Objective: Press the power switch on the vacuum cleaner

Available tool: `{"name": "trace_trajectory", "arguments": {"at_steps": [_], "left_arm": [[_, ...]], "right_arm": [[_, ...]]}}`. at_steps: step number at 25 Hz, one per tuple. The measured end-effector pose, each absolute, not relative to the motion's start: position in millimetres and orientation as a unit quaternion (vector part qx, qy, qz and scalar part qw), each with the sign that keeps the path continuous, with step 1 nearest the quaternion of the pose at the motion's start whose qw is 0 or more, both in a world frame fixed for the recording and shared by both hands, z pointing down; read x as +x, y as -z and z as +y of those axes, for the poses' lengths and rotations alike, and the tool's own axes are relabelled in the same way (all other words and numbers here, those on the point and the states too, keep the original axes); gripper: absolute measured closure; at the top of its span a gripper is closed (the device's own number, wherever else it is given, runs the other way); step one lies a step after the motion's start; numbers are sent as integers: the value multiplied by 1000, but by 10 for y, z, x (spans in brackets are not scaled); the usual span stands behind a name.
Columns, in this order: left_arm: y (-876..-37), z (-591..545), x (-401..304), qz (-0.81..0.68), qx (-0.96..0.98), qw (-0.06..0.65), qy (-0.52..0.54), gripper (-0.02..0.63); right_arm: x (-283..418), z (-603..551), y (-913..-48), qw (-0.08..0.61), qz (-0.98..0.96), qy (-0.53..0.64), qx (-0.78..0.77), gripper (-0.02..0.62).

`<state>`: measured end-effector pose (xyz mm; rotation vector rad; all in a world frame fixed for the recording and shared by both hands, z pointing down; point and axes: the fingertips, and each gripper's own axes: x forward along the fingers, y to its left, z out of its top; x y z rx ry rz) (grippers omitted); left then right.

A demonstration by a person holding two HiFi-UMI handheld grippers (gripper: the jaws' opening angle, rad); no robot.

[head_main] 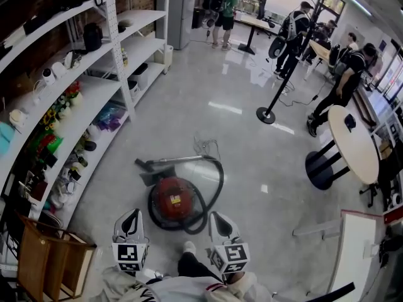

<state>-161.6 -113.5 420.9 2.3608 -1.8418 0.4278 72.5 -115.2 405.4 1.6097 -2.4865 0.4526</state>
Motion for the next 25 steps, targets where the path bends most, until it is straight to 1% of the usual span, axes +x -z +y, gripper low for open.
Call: {"name": "trace_trajectory", "arguments": {"at_steps": [12,25], "left_arm": [[-4128,-1683,-1307,-623,767,50,-142,606],[-4152,-1770,-1242,-635,756,56,-149,606]], "right_arm": [[991,-1778,-4061,67,-840,-153,516,595],[1036,-2025,-4099,70,-850,-156,498,595]]}}
